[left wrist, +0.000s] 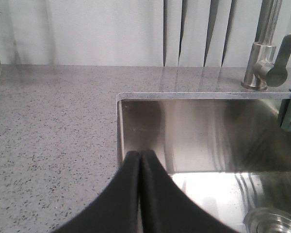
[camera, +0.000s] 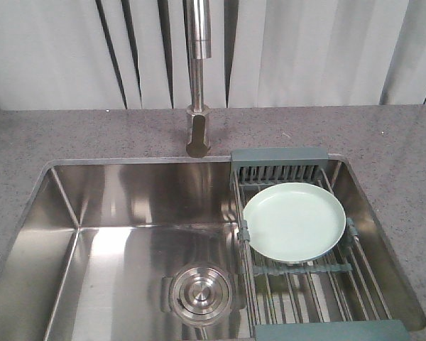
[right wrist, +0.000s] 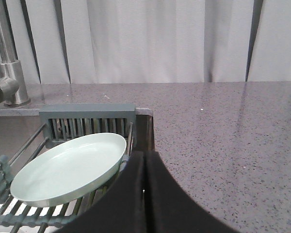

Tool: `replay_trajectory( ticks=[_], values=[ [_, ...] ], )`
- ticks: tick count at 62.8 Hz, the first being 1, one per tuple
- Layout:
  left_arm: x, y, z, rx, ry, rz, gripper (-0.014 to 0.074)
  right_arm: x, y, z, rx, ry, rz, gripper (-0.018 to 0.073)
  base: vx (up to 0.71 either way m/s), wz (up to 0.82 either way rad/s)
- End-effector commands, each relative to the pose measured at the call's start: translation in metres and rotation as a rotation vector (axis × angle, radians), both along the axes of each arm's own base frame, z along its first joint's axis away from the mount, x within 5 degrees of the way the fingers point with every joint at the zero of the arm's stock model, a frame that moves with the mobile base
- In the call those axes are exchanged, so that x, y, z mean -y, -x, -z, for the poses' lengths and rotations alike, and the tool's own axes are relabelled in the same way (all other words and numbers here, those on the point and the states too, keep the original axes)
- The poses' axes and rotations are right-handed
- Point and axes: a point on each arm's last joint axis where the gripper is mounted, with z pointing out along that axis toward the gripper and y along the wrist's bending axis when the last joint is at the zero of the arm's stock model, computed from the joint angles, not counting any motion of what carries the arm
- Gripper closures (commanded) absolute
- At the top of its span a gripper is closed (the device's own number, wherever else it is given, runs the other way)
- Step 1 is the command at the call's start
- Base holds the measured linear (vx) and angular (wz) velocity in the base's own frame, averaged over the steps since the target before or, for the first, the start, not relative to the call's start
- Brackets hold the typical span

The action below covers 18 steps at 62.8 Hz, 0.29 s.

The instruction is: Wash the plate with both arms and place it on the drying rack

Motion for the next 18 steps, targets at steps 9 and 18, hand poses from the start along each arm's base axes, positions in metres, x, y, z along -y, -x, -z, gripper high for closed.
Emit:
replay_trajectory(
  ticks=[9, 18],
  values=[
    [-0.0002, 0.0, -0.0029, 0.079, 0.006, -0.003, 0.0601, 0.0, 0.0002, -0.0021, 0.075, 0.005, 0.001, 0.0568, 0.0, 0.0],
    [-0.0002, 0.0, -0.0029, 0.079, 0.006, -0.003, 0.0601, 0.0, 0.0002, -0.0021, 0.075, 0.005, 0.001, 0.0568, 0.0, 0.0]
  ],
)
